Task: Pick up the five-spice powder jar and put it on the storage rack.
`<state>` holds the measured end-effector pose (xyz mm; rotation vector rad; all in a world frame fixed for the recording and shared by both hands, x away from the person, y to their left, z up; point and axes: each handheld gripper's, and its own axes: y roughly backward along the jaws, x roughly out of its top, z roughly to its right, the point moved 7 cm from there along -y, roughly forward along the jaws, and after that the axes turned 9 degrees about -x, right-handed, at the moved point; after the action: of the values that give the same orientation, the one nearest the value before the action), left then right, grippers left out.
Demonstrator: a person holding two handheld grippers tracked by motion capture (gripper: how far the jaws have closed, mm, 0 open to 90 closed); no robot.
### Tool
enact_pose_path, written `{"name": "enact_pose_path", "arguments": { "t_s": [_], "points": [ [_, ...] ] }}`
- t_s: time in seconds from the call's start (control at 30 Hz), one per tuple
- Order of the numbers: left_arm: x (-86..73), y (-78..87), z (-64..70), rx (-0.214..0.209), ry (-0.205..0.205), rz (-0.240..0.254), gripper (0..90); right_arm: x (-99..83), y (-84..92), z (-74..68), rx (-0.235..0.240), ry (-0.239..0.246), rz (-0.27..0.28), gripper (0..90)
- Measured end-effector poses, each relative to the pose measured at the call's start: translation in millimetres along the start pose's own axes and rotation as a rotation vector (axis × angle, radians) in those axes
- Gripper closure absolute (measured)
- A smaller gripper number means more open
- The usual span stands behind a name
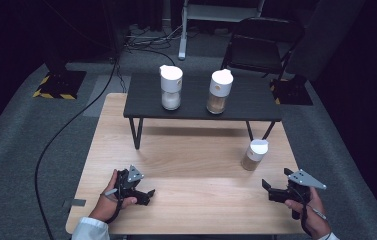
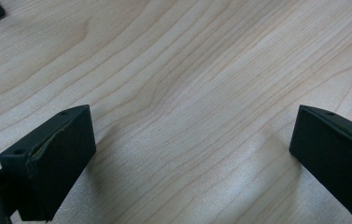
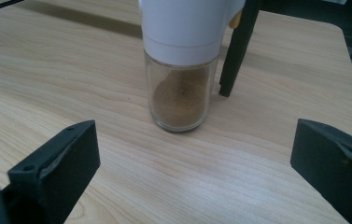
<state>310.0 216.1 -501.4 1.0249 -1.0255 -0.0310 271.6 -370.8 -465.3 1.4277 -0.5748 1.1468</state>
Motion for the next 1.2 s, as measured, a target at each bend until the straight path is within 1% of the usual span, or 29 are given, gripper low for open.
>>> {"name": "enact_pose_path", "arguments": {
  "t_s": [0.07,0.13,0.27,0.33,0.47,0.5,0.67,0.93,1.0,1.2],
  "points": [
    [0.1,0.1,0.2,0.002,0.001,-0.002,0.0,-0.1,-2.3,-1.4,0.002,0.005,0.0,1.0],
    [0.0,0.0,0.1,0.0,0.002,-0.001,0.0,-0.9,-4.5,-2.2,0.005,0.029,0.005,0.9],
    [0.1,0.2,0.2,0.002,0.001,-0.002,0.0,-1.5,-8.3,-3.1,0.006,0.03,0.007,0.8],
    [0.0,0.0,0.1,0.001,0.0,0.0,0.0,-1.7,-10.5,-4.2,-0.002,0.027,0.009,0.8],
    [0.1,0.2,0.2,0.002,0.001,-0.002,0.0,-1.5,-15.6,-5.7,0.005,0.031,0.0,0.8],
    [0.1,0.1,0.1,0.002,-0.001,-0.001,0.0,-1.1,-17.3,-6.2,0.005,0.038,0.0,0.8],
    [0.1,0.1,0.2,0.002,0.001,-0.001,0.0,1.6,-24.7,-8.0,0.0,0.036,-0.002,0.8],
    [0.0,0.1,0.1,0.001,0.001,-0.001,0.0,4.1,-35.9,-7.7,0.016,0.027,-0.015,0.8],
    [0.0,0.1,0.1,0.0,0.001,-0.001,0.0,4.8,-38.5,-7.2,0.023,0.016,-0.015,0.8],
    [0.1,0.1,0.2,0.002,0.001,-0.002,0.0,7.6,-44.2,-7.9,0.023,0.011,-0.017,0.8]
  ]
}}
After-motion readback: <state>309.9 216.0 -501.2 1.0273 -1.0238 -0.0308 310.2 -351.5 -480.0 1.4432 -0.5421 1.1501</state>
